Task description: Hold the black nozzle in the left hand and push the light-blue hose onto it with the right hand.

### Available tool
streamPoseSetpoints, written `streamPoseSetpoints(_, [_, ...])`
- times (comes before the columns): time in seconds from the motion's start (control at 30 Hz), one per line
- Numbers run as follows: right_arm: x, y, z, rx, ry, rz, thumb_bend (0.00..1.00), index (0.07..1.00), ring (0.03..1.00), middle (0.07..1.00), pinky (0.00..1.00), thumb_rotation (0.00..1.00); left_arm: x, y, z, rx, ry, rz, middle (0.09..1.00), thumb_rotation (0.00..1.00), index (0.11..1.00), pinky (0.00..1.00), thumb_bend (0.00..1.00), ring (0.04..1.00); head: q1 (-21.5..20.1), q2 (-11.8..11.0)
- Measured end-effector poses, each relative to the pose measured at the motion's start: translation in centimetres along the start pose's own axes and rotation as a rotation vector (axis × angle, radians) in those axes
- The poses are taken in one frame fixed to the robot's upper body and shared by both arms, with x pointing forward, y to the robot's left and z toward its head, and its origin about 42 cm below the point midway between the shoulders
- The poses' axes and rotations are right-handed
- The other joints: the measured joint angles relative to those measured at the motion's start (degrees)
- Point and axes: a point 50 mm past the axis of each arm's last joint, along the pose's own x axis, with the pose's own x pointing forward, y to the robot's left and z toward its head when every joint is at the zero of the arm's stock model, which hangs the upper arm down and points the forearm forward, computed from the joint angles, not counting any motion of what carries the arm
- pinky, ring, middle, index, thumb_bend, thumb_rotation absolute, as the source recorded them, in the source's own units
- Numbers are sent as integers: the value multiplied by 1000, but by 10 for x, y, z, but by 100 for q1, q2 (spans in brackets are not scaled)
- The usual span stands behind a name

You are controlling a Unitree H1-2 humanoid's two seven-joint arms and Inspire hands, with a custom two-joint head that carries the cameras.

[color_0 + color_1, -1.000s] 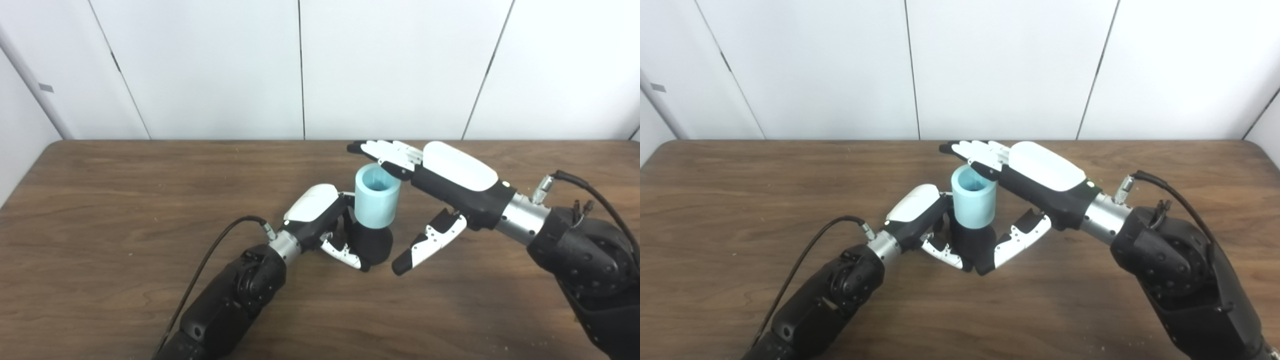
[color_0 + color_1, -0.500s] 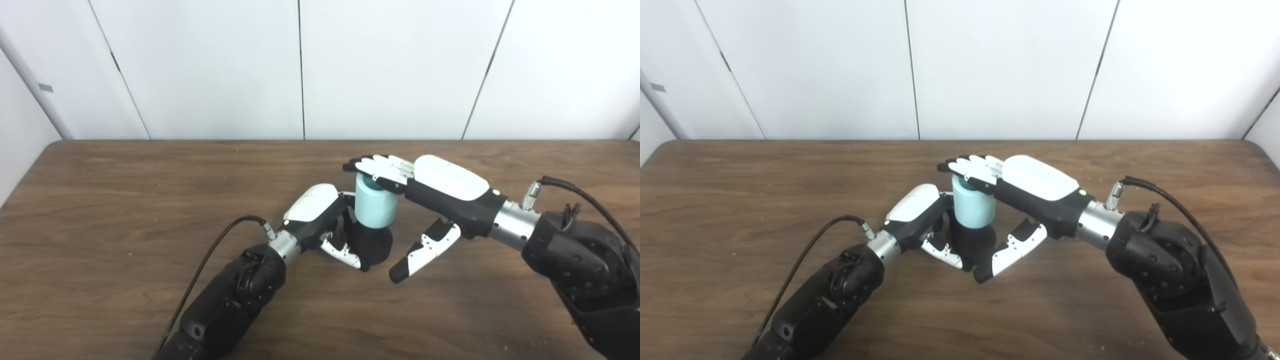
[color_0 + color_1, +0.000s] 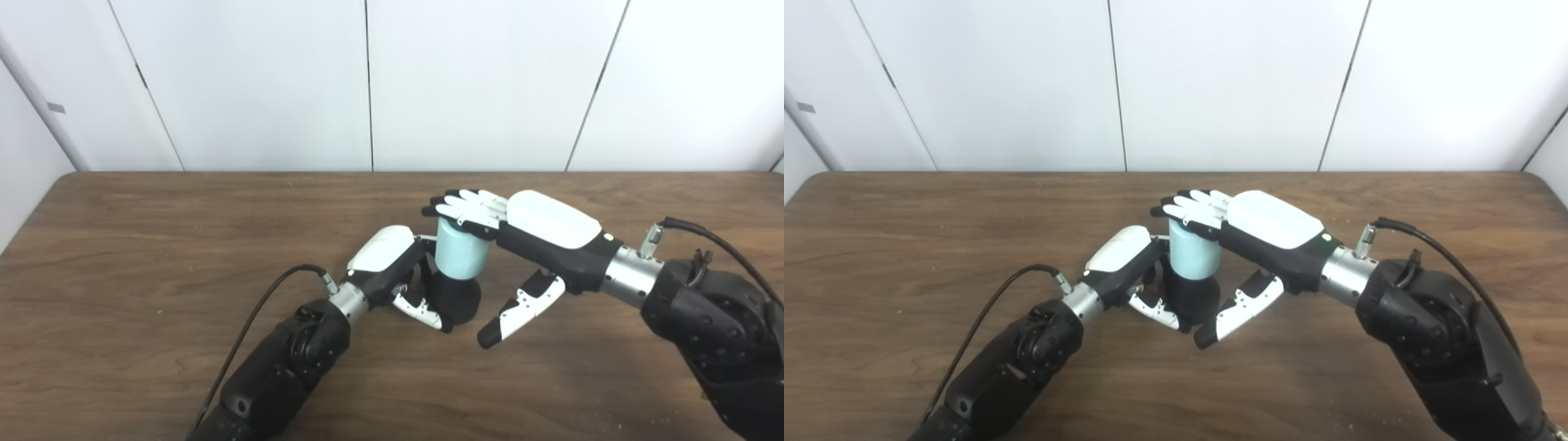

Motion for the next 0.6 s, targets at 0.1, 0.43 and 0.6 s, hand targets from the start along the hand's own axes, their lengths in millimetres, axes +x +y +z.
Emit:
streamPoseSetpoints(0.1, [-2,1,0,-13,16,-2,766,962,1000,986,1000,739,0,0,0,0,0,0,420,0,516,471,521,460,9,0])
streamPoseSetpoints(0.43, [-6,1,13,-67,111,-13,737,940,980,958,1000,655,0,0,1,1,-1,0,440,0,512,464,524,465,18,26])
streamPoseSetpoints(0.6, [-3,2,15,-62,111,6,752,943,987,976,1000,592,0,0,0,0,0,0,434,0,513,457,523,459,26,53])
